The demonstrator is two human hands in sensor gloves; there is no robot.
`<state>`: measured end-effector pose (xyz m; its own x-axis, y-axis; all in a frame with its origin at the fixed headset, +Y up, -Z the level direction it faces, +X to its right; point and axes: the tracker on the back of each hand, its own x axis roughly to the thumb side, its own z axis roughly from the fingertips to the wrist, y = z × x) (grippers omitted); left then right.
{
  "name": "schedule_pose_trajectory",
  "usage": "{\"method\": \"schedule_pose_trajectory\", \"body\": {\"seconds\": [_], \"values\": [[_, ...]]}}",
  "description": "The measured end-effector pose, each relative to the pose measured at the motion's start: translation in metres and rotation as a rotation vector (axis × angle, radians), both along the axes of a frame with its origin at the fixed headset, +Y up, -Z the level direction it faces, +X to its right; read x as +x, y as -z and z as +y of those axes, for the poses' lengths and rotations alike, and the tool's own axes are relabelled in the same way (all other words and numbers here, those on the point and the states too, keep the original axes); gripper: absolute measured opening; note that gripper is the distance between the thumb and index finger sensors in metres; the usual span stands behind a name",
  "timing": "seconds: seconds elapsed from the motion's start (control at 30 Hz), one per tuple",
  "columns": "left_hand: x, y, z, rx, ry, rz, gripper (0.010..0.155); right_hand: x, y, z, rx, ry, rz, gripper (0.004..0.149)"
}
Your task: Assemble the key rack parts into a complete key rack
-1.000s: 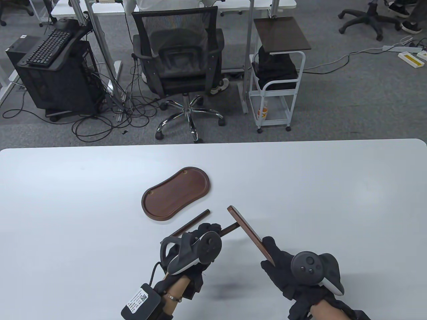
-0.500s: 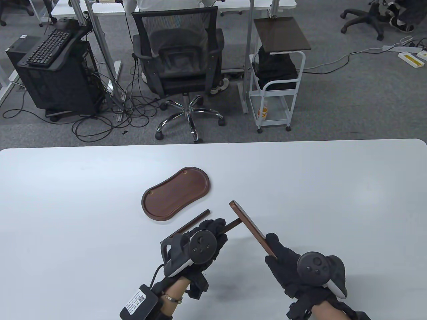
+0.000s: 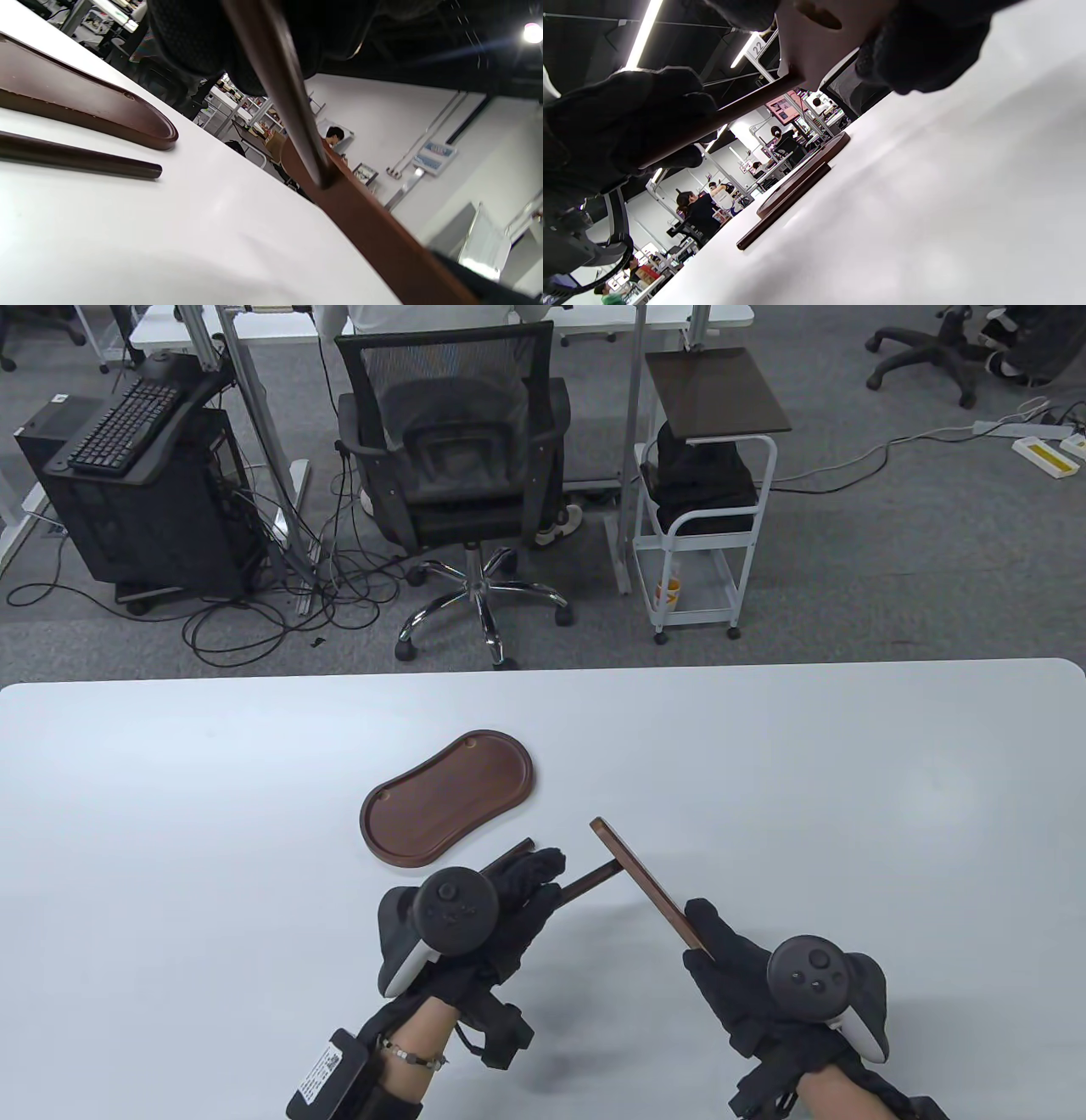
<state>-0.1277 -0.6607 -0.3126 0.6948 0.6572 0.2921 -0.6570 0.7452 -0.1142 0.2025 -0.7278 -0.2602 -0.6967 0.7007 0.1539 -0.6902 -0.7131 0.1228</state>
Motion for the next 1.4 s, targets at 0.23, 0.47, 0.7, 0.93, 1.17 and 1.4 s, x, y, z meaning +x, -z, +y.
{"method": "schedule_pose_trajectory", "body": {"seconds": [0.23, 0.47, 0.7, 0.93, 1.17, 1.4], "values": [[-0.045, 0.015, -0.010, -0.030, -0.030, 0.164, 0.052, 0.008, 0.002, 0.002, -0.016, 0.083, -0.041, 0.062], [-0.070, 0.027, -0.041, -0.097, 0.180, 0.277, 0.061, 0.015, 0.003, -0.001, -0.051, 0.151, -0.075, 0.062], [-0.072, 0.034, -0.066, -0.187, 0.480, 0.296, 0.064, 0.019, 0.005, -0.005, -0.088, 0.203, -0.101, 0.062], [-0.066, 0.037, -0.086, -0.221, 0.764, 0.278, 0.063, 0.019, 0.005, -0.005, -0.091, 0.201, -0.099, 0.062], [-0.061, 0.041, -0.097, -0.187, 0.901, 0.306, 0.057, 0.019, 0.005, -0.005, -0.096, 0.206, -0.101, 0.062], [-0.054, 0.047, -0.100, -0.227, 0.965, 0.275, 0.050, 0.019, 0.005, -0.005, -0.102, 0.213, -0.106, 0.062]]}}
